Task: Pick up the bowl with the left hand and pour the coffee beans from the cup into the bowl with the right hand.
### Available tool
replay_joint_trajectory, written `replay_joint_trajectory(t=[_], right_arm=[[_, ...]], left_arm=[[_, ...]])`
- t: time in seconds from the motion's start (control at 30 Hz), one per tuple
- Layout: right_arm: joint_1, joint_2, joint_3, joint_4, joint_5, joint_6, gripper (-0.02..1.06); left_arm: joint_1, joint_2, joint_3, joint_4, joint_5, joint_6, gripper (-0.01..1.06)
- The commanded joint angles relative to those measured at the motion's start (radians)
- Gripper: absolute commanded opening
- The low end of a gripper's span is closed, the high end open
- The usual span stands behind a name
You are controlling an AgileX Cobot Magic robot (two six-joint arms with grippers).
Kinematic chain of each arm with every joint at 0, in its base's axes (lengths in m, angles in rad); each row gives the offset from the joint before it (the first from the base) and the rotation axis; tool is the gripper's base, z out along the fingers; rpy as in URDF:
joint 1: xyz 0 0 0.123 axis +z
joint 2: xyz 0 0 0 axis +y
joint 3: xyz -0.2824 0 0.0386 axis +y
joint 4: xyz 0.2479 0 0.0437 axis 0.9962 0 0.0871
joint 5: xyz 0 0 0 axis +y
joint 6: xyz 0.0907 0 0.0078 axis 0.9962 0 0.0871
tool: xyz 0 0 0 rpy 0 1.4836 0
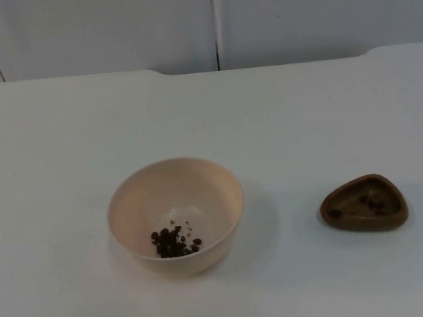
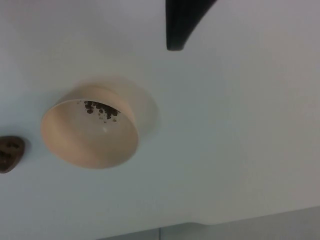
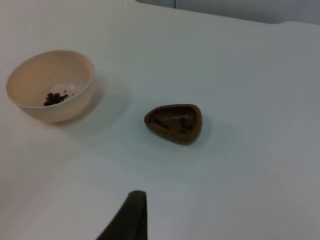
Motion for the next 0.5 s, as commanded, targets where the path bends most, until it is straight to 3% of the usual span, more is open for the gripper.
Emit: replay_joint_trajectory(t=[0.0,0.47], right_arm=[[-0.004,-0.004,0.003,-0.001,-0.004,0.002,1.05],[-0.004,-0.004,0.003,-0.001,-0.004,0.002,1.05]], left_arm=[[0.000,-0.005,0.006,0.002,0.001,0.000,1.05],[0.010,-0.005,0.006,0.002,0.001,0.000,1.05]])
